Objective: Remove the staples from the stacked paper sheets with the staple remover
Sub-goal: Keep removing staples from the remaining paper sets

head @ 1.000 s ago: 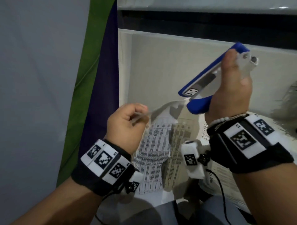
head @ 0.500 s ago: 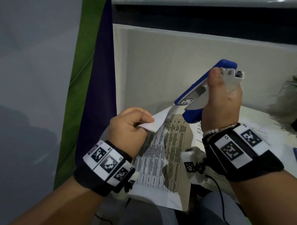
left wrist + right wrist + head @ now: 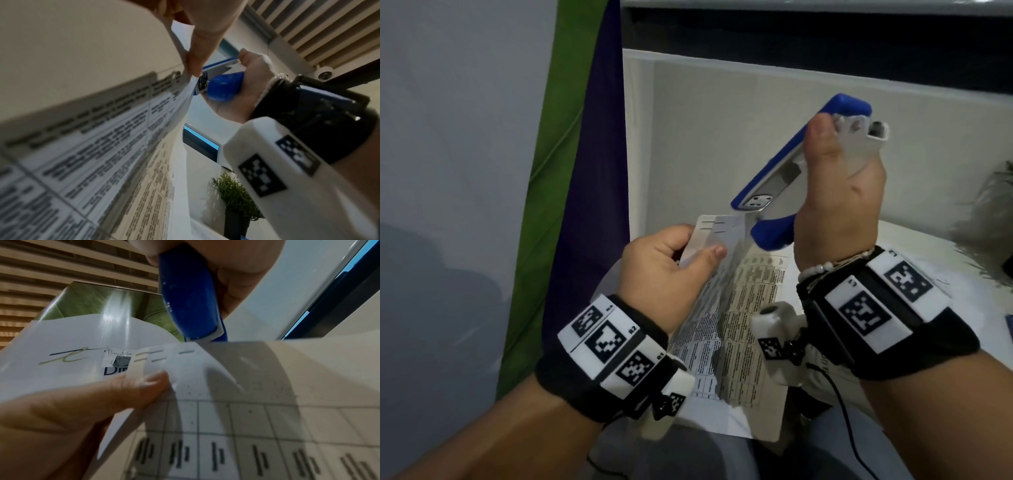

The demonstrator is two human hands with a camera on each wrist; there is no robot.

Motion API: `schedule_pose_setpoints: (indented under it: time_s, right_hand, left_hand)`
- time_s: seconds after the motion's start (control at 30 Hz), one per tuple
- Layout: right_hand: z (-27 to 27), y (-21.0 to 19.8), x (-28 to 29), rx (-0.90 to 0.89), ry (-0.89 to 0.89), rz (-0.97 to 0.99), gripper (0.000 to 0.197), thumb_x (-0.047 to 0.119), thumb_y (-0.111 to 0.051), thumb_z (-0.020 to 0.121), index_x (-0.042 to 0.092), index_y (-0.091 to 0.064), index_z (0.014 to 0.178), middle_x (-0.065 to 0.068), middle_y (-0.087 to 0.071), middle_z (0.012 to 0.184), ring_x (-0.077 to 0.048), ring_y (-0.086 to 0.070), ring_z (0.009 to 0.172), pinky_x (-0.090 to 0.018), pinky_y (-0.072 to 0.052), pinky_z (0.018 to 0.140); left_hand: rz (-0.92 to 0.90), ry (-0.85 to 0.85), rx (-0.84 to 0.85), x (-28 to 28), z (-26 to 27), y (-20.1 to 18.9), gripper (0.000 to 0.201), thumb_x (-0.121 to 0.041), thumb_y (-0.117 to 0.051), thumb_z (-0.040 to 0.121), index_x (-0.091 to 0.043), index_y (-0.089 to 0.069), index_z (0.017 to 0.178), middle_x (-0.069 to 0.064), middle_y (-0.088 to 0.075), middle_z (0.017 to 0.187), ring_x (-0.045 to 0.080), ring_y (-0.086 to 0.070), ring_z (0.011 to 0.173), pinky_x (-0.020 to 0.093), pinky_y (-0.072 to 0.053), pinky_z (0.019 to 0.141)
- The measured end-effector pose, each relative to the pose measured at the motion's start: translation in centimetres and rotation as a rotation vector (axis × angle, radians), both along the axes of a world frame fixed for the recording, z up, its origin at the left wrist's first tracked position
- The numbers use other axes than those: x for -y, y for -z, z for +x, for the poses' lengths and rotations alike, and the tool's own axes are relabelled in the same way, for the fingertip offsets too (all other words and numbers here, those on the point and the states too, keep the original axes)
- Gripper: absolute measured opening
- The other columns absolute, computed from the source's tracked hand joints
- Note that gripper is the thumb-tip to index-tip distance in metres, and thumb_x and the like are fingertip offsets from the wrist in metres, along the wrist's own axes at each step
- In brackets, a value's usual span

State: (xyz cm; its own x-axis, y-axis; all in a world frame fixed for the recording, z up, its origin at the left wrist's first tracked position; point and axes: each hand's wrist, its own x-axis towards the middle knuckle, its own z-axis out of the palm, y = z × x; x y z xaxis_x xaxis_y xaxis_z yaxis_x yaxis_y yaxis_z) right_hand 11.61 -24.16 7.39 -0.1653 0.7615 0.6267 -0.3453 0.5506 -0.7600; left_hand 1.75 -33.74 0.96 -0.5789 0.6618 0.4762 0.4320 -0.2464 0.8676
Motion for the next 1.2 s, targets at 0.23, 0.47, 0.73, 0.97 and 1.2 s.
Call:
schedule_pose_setpoints:
  time_s: [0.23, 0.47, 0.73, 0.97, 1.2]
  right_hand:
    - [-0.9, 0.4, 1.1, 0.103, -0.029, 0.016, 0.022, 0.034, -0.053, 0.087, 0.026, -0.044, 0.068, 0.021, -0.048, 0.048, 0.005, -0.044, 0.045, -0.009, -0.036, 0.049]
    - [-1.7, 0.2, 2.0, 0.090, -0.103, 0.059, 0.021, 0.029, -0.053, 0.089, 0.025, -0.046, 0.070, 0.021, -0.047, 0.048, 0.005, -0.045, 0.047, -0.006, -0.036, 0.051]
    - [-2.1, 0.3, 1.6, 0.122, -0.116, 0.005, 0.027, 0.029, -0.054, 0.089, 0.024, -0.044, 0.064, 0.019, -0.045, 0.046, 0.004, -0.043, 0.045, -0.009, -0.034, 0.049]
    - [-0.5, 0.0, -0.7, -0.040, 0.018, -0.213, 0.022, 0.042, -0.053, 0.088, 0.026, -0.046, 0.075, 0.016, -0.049, 0.054, -0.001, -0.046, 0.053, -0.017, -0.044, 0.056]
    - [0.7, 0.2, -1.6, -0.140, 0.137, -0.257, 0.023, 0.047, -0.055, 0.078, 0.026, -0.048, 0.078, 0.015, -0.048, 0.060, -0.003, -0.049, 0.059, -0.020, -0.045, 0.063]
  left_hand:
    - [0.050, -0.014, -0.034, 0.0, 0.3, -0.1, 0.029, -0.033, -0.074, 0.068, -0.037, -0.060, 0.093, -0.012, -0.068, 0.088, 0.004, -0.064, 0.077, 0.021, -0.054, 0.068]
    - [-0.024, -0.022, -0.185, 0.3, 0.7, -0.4, 0.034, -0.054, -0.074, 0.054, -0.047, -0.062, 0.085, -0.020, -0.067, 0.088, -0.002, -0.064, 0.085, 0.030, -0.056, 0.073]
    - [-0.116, 0.044, -0.091, 0.5, 0.3, -0.4, 0.029, -0.044, -0.079, 0.058, -0.051, -0.065, 0.083, -0.012, -0.071, 0.081, 0.007, -0.068, 0.079, 0.036, -0.057, 0.070]
    - [-0.055, 0.108, 0.079, -0.1, -2.0, 0.1, 0.054, 0.009, -0.063, 0.079, -0.038, -0.052, 0.104, -0.014, -0.065, 0.098, -0.002, -0.063, 0.091, 0.018, -0.053, 0.074]
    - [0.101, 0.044, 0.030, -0.8, -1.7, 1.3, 0.047, 0.021, -0.057, 0.077, -0.024, -0.072, 0.075, -0.007, -0.067, 0.104, 0.008, -0.067, 0.093, 0.023, -0.053, 0.081]
